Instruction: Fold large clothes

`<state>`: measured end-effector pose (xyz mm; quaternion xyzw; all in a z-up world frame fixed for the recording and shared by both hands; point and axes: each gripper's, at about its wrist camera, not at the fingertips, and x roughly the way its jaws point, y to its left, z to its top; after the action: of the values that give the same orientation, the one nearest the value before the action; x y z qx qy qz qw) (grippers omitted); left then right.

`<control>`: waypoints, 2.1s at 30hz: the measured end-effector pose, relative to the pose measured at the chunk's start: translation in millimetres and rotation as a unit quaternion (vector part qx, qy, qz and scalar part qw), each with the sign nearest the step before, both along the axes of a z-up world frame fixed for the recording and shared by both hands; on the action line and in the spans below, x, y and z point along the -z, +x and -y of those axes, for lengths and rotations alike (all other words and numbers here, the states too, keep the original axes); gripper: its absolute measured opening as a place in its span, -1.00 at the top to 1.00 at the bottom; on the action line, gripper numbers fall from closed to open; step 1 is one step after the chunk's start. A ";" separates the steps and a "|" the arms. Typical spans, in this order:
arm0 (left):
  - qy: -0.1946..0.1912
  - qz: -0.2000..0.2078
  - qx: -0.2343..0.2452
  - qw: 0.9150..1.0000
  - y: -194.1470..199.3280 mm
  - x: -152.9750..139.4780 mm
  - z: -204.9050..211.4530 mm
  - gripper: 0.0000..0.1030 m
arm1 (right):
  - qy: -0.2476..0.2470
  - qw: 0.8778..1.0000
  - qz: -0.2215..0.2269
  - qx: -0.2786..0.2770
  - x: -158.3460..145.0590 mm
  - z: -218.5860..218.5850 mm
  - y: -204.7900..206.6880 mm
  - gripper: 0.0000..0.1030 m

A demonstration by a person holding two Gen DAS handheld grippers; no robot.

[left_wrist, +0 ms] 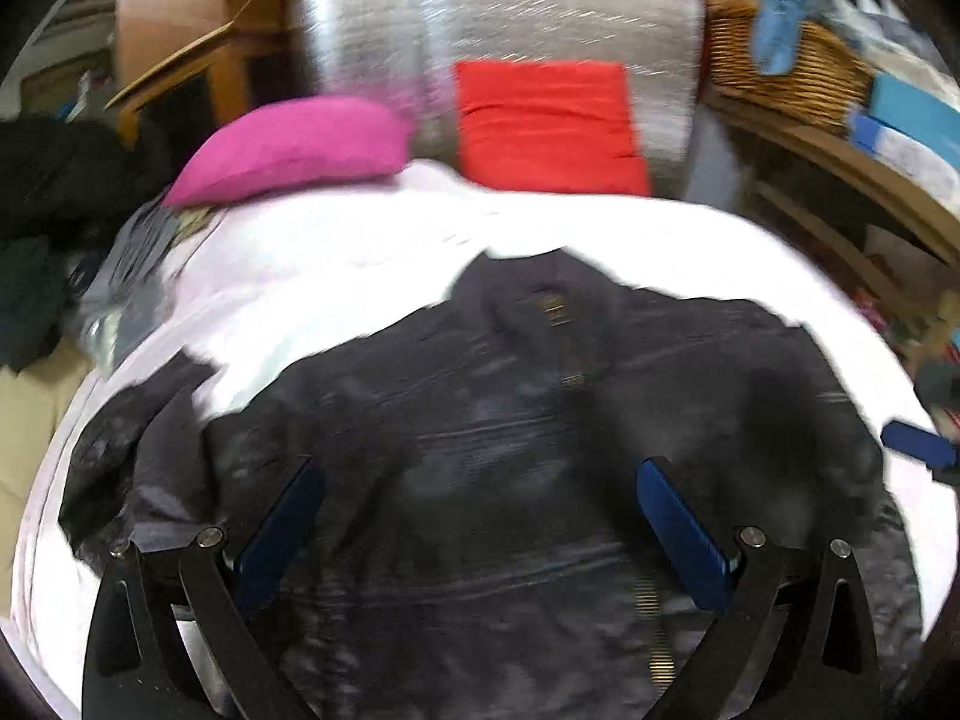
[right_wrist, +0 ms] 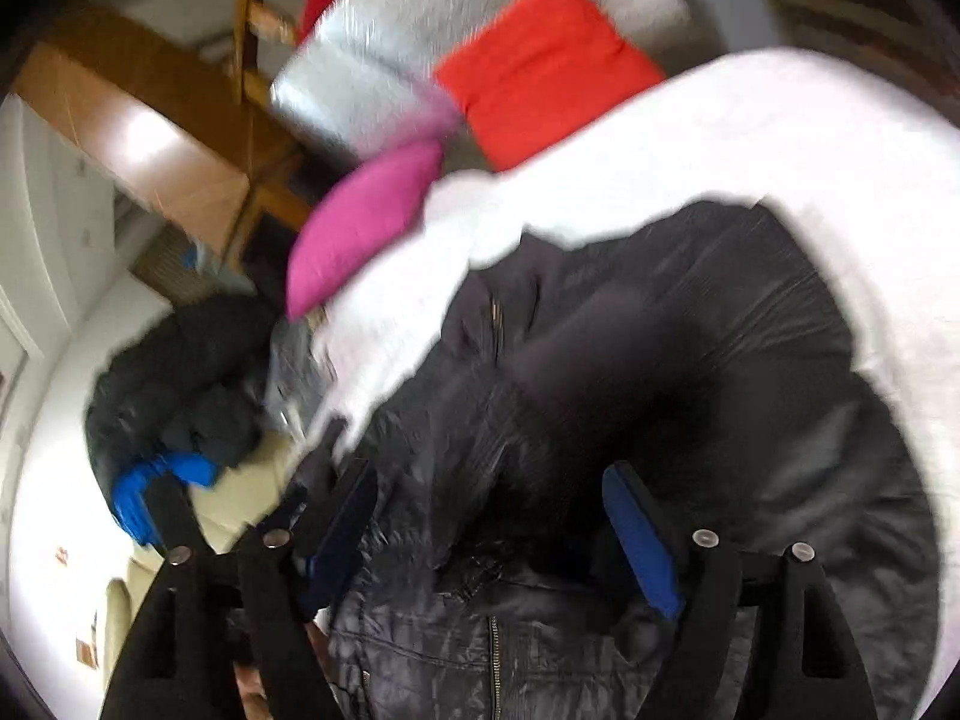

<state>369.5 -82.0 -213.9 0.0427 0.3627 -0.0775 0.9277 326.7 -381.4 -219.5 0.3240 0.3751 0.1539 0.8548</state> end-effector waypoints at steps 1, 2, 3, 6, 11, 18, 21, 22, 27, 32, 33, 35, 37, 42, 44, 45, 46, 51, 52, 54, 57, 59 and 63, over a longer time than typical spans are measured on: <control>0.006 0.008 0.012 1.000 -5.3 -4.5 10.9 -1.00 | 0.004 1.000 0.011 0.023 -3.6 13.0 -5.9 -0.58; 0.016 0.013 0.024 1.000 -9.5 -8.7 23.0 -1.00 | -0.011 0.998 0.014 0.054 -6.0 27.7 -12.3 -0.58; 0.026 0.017 0.032 0.999 -11.7 -12.0 33.1 -1.00 | -0.029 0.997 0.009 0.070 -6.8 38.1 -15.3 -0.57; 0.062 0.030 0.039 0.997 -15.0 -18.9 64.5 -1.00 | -0.067 0.992 -0.021 0.109 5.6 55.6 -7.2 -0.18; 0.125 0.021 0.049 0.991 0.6 -5.8 119.9 -1.00 | -0.028 0.985 -0.117 0.122 46.2 82.1 9.9 -0.04; 0.200 0.004 0.064 0.978 12.0 31.6 142.8 -0.31 | -0.027 0.982 -0.144 0.121 59.8 85.9 30.1 -0.07; 0.138 -0.059 0.064 0.987 20.3 40.8 118.0 0.48 | -0.019 0.981 -0.156 0.111 68.3 90.0 21.3 -0.07; 0.127 -0.062 0.060 0.988 19.9 41.3 111.5 0.51 | -0.020 0.981 -0.158 0.111 71.6 88.1 24.2 -0.07; 0.088 -0.051 0.047 0.994 2.3 33.5 76.2 0.72 | -0.056 0.980 -0.157 0.108 71.5 76.2 25.1 -0.07; 0.043 -0.080 0.015 0.996 -4.4 41.2 36.9 0.71 | -0.088 0.978 -0.156 0.109 69.3 65.9 25.3 -0.07; 0.038 -0.087 0.009 0.995 -2.9 42.8 32.1 0.68 | -0.099 0.977 -0.155 0.107 67.7 62.6 25.6 -0.07; 0.028 -0.095 -0.003 0.995 -0.9 39.5 22.1 0.34 | -0.124 0.975 -0.154 0.102 64.8 55.0 26.7 -0.08; 0.027 -0.085 -0.026 0.996 1.1 33.5 9.5 -0.34 | -0.155 0.972 -0.153 0.089 61.7 45.6 29.0 -0.17; -0.015 -0.074 -0.056 0.996 9.5 22.2 -23.8 -0.67 | -0.181 0.972 -0.136 0.067 53.7 32.3 29.4 -0.36; -0.063 -0.084 -0.057 0.993 13.9 22.2 -39.9 -0.67 | -0.171 0.977 -0.120 0.051 48.7 27.2 26.9 -0.39; -0.088 -0.089 -0.059 0.990 15.9 22.4 -46.2 -0.68 | -0.163 0.980 -0.105 0.043 45.2 23.5 24.9 -0.39; -0.116 -0.095 -0.063 0.987 18.9 22.8 -51.6 -0.69 | -0.160 0.982 -0.095 0.038 43.3 20.7 24.2 -0.39; -0.146 -0.097 -0.048 0.983 31.3 20.8 -37.9 -0.70 | -0.173 0.982 -0.080 -0.008 50.0 -14.2 26.1 -0.38; -0.138 -0.094 -0.037 0.985 31.2 19.2 -28.4 -0.70 | -0.174 0.981 -0.083 -0.011 52.8 -18.3 26.7 -0.37; -0.121 -0.086 -0.019 0.989 36.9 18.1 -13.6 -0.70 | -0.176 0.979 -0.098 -0.018 62.3 -29.6 29.3 -0.36; -0.084 -0.077 -0.003 0.993 45.1 21.5 11.8 -0.71 | -0.208 0.973 -0.099 -0.028 67.4 -48.3 31.4 -0.36; -0.068 -0.084 0.009 0.994 53.6 28.2 20.9 -0.71 | -0.230 0.967 -0.103 -0.039 72.2 -61.1 33.8 -0.37; -0.056 -0.086 0.017 0.995 55.8 40.9 22.4 -0.49 | -0.266 0.957 -0.103 -0.049 81.3 -67.2 30.5 -0.38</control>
<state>425.3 -104.4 -254.8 -0.0098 0.4356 -0.1167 0.8925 357.2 -314.1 -300.9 0.0800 0.5040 0.0556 0.8582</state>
